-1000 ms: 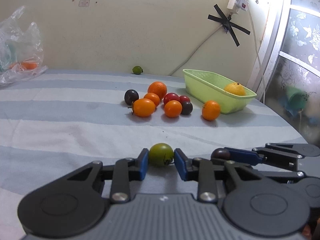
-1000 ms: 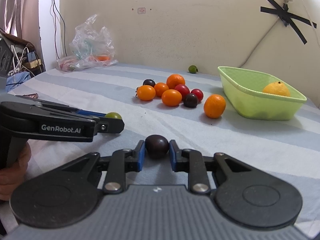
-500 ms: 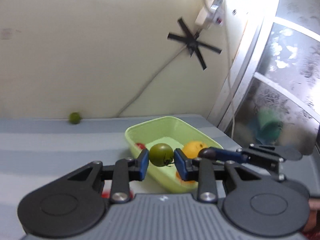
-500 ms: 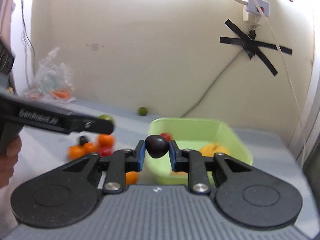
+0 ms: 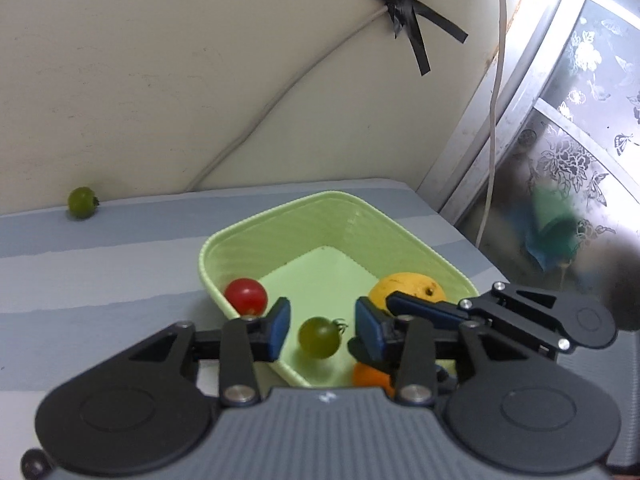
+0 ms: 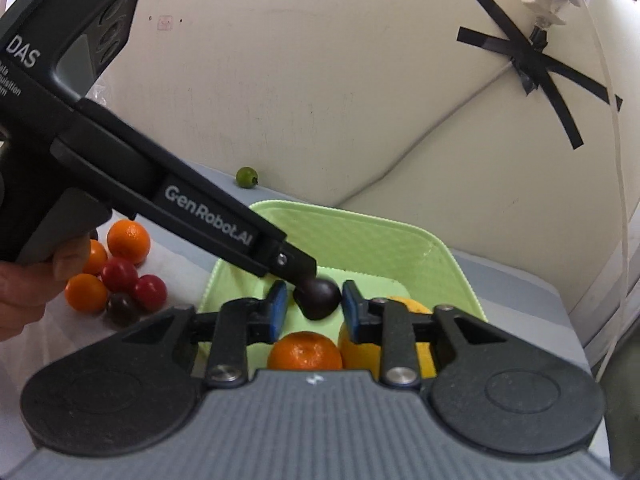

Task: Organize fruits
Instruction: 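Carry both tomatoes into the green bowl and open both grippers, then grasp an orange cherry tomato with the right gripper while the left grasps another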

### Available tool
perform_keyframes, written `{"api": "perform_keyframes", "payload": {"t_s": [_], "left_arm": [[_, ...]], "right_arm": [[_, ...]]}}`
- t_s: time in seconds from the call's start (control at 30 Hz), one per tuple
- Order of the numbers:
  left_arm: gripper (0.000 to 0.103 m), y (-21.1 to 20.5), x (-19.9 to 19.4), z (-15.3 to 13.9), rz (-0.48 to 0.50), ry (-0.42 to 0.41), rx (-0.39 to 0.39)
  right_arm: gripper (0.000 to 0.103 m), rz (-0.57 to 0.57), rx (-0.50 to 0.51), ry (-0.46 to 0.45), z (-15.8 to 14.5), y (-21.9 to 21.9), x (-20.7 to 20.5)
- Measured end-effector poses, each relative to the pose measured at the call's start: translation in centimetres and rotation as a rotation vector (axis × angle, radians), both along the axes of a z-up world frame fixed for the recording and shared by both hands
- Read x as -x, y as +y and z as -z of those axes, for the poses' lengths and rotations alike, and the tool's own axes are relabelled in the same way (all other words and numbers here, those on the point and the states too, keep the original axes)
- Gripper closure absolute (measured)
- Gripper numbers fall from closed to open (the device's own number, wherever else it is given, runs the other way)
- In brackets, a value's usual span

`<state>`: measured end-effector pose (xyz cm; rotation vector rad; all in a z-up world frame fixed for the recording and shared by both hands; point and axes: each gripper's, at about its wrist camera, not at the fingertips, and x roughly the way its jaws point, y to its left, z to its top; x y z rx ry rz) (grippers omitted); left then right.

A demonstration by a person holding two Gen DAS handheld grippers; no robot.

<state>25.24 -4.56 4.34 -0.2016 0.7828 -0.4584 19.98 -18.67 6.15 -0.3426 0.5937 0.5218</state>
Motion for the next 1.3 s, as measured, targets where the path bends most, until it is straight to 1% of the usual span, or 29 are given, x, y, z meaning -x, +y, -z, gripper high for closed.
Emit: {"api": "perform_keyframes", "payload": {"t_s": [0.03, 0.1, 0.23, 0.27, 0.33, 0.43, 0.5, 0.57, 0.6, 0.63, 0.7, 0.77, 0.87, 0.93, 1.03, 1.07, 1.1, 1.17, 1.2, 1.23, 1.3], "left_arm": [[0.064, 0.6, 0.2, -0.7, -0.002, -0.012, 0.007], [0.064, 2.4, 1.6, -2.6, -0.014, -0.067, 0.04], [0.064, 8.3, 6.5, -6.4, -0.109, -0.196, 0.09], [0.064, 9.9, 8.1, -6.8, -0.147, -0.223, 0.084], [0.064, 12.2, 10.5, -6.8, -0.219, -0.247, 0.047], [0.064, 14.2, 13.0, -5.2, -0.308, -0.216, -0.015], [0.064, 15.0, 13.7, -3.3, -0.337, -0.164, -0.021], [0.063, 15.4, 13.7, -1.1, -0.346, -0.093, 0.017], [0.062, 15.9, 13.8, -0.4, -0.346, -0.065, 0.04], [0.062, 15.9, 13.5, 0.4, -0.348, -0.039, 0.059], [0.056, 15.8, 13.2, 1.5, -0.346, -0.01, 0.092], [0.053, 15.3, 12.8, 2.1, -0.337, -0.002, 0.102], [0.051, 15.0, 12.8, 2.6, -0.321, -0.005, 0.095], [0.05, 14.6, 12.9, 3.3, -0.319, -0.003, 0.082], [0.052, 14.1, 12.9, 4.0, -0.323, 0.009, 0.055], [0.054, 13.9, 12.9, 4.0, -0.327, -0.001, 0.044], [0.055, 13.6, 12.8, 4.0, -0.327, -0.008, 0.028], [0.06, 12.9, 12.7, 4.1, -0.326, -0.028, -0.012], [0.061, 12.7, 12.8, 4.1, -0.325, -0.04, -0.025], [0.061, 12.5, 13.0, 4.1, -0.326, -0.047, -0.036], [0.061, 12.2, 13.6, 3.9, -0.324, -0.049, -0.043]], "right_arm": [[0.069, 0.005, -0.004, -0.005, -0.3, 0.0, 0.3], [0.069, 0.019, -0.015, -0.025, -1.1, -0.1, 1.0], [0.07, 0.008, -0.087, -0.097, -3.9, -0.7, 4.2], [0.07, -0.003, -0.116, -0.103, -4.5, -0.8, 5.1], [0.07, -0.039, -0.169, -0.1, -5.2, -0.6, 7.1], [0.07, -0.097, -0.207, -0.058, -4.5, 0.9, 9.4], [0.07, -0.136, -0.215, -0.003, -3.3, 2.5, 10.2], [0.07, -0.166, -0.191, 0.028, -2.0, 4.5, 10.6], [0.07, -0.174, -0.162, 0.032, -1.3, 5.7, 10.4], [0.07, -0.185, -0.135, 0.027, -0.7, 6.7, 10.4], [0.069, -0.211, -0.067, -0.012, 0.3, 8.4, 10.5], [0.069, -0.228, -0.007, -0.035, 1.0, 9.5, 9.8], [0.069, -0.246, 0.031, -0.016, 1.7, 10.3, 8.8], [0.067, -0.256, 0.046, -0.014, 1.9, 10.5, 7.7], [0.061, -0.261, 0.066, -0.013, 2.6, 10.9, 8.0], [0.061, -0.262, 0.074, -0.021, 2.8, 11.0, 7.9], [0.061, -0.267, 0.082, -0.036, 3.0, 11.2, 8.5], [0.062, -0.276, 0.113, -0.07, 3.3, 11.6, 8.9], [0.062, -0.283, 0.129, -0.093, 3.4, 11.8, 9.2], [0.067, -0.287, 0.142, -0.109, 3.5, 11.9, 9.4], [0.068, -0.284, 0.176, -0.146, 3.7, 12.1, 10.0]]}}
